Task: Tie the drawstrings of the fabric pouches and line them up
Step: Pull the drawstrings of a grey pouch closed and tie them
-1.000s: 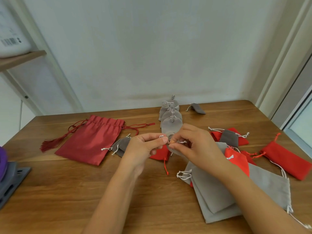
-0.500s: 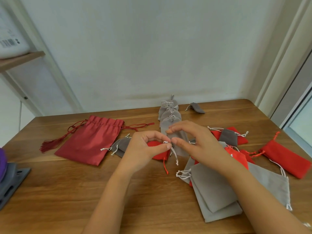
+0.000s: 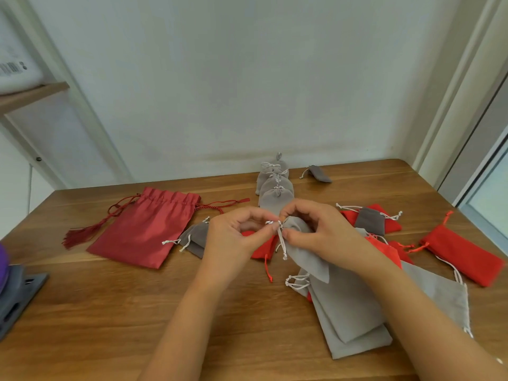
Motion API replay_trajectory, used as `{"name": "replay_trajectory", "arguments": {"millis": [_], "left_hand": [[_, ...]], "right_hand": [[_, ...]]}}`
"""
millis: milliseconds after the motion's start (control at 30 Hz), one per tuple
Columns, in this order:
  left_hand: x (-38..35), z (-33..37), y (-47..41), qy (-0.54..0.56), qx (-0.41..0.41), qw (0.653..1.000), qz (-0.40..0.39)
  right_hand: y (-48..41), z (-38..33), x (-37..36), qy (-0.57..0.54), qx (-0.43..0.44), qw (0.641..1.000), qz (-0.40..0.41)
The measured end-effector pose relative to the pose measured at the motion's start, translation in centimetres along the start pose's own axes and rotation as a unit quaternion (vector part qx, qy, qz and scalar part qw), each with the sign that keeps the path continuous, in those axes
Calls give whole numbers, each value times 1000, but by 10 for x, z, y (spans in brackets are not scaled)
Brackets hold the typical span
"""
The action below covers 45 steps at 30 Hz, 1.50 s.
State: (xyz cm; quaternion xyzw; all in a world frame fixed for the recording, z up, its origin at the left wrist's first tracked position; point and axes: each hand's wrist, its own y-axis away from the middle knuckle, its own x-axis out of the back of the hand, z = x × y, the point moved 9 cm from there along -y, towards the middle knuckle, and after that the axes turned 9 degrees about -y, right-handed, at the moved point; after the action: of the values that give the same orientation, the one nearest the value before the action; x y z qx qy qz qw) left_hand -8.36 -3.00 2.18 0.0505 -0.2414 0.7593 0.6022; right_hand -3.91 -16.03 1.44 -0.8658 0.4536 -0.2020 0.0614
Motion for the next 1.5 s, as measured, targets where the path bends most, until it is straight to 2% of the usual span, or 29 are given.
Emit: {"name": "replay_trajectory", "arguments": {"millis": [100, 367, 533, 667, 900, 1067, 1267, 1367, 1500], "left_hand": [[3, 0, 0, -25, -4, 1000, 18], [-8, -2, 0, -140, -32, 989, -22], [-10, 7, 3, -148, -85, 985, -18], [-10, 14, 4, -157, -125, 980, -8], [-5, 22, 7, -207, -199, 958, 26], [-2, 26, 9, -187, -211, 959, 41], [0, 27, 7, -117, -193, 974, 19], [0, 24, 6, -73, -176, 982, 3], [3, 27, 8, -77, -194, 978, 2]], "right_hand": [[1, -1, 2, 21, 10, 999, 22], [1, 1, 0, 64, 2, 998, 14], [2, 3, 2, 2, -35, 999, -19], [1, 7, 15, -50, -62, 997, 25], [1, 12, 10, -136, -95, 986, 10], [2, 17, 8, -174, -120, 977, -2], [3, 16, -1, -229, -112, 966, -36], [3, 16, -3, -236, -100, 966, -39], [2, 13, -3, -217, -75, 973, -35]]}}
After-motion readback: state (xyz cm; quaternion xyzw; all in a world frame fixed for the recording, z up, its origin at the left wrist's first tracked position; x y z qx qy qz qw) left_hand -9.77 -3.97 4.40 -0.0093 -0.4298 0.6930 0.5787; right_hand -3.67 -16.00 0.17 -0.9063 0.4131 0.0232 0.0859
